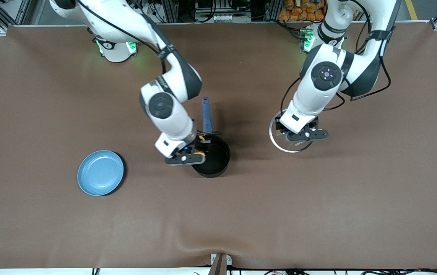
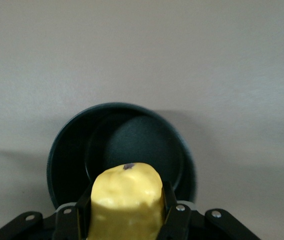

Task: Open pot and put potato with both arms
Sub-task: 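Carry the potato over the pan while the left gripper lifts the lid aside, then lower the potato into the pan and open the right gripper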

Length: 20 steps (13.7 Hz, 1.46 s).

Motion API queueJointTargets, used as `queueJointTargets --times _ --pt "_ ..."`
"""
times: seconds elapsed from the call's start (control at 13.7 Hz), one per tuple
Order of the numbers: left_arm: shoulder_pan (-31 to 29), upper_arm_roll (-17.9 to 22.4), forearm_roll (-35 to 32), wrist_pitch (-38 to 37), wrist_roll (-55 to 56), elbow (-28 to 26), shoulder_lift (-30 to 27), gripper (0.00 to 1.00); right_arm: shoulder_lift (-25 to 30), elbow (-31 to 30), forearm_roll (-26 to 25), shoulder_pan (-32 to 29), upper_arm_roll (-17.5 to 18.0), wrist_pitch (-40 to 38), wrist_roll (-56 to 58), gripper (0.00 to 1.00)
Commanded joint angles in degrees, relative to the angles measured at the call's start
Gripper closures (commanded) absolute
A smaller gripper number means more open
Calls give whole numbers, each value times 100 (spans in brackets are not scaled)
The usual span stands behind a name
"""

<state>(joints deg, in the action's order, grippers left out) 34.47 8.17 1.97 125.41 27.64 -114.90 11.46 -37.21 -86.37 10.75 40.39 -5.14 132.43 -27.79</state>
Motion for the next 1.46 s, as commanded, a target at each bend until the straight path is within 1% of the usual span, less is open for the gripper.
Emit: queueJointTargets --times 0.0,0.15,0.37,0.59,0.88,1.24,1.32,1.39 --pt "-265 -35 93 483 -635 -427 -48 60 -277 50 -108 126 -66 239 -121 100" --pt "-327 -17 84 852 -829 -638 14 60 -426 59 -91 144 -66 449 -130 100" --pt "-370 18 58 1186 -1198 -665 321 60 -751 181 -108 136 -66 731 -183 100" --pt "-502 18 49 1599 -1428 -832 506 60 -1006 348 -91 170 -58 898 -192 100" --pt "-642 18 49 1977 -1840 -859 822 60 -1261 568 -82 293 -58 934 -376 100" --pt "-687 18 57 2093 -1946 -850 1007 59 -1350 604 -126 346 -66 934 -394 100" --pt "-704 18 49 2093 -1981 -833 1033 43 -1341 613 -126 329 -66 925 -376 89" --pt "-713 18 57 2093 -1999 -806 1068 3 -1332 613 -126 329 -75 925 -368 51"
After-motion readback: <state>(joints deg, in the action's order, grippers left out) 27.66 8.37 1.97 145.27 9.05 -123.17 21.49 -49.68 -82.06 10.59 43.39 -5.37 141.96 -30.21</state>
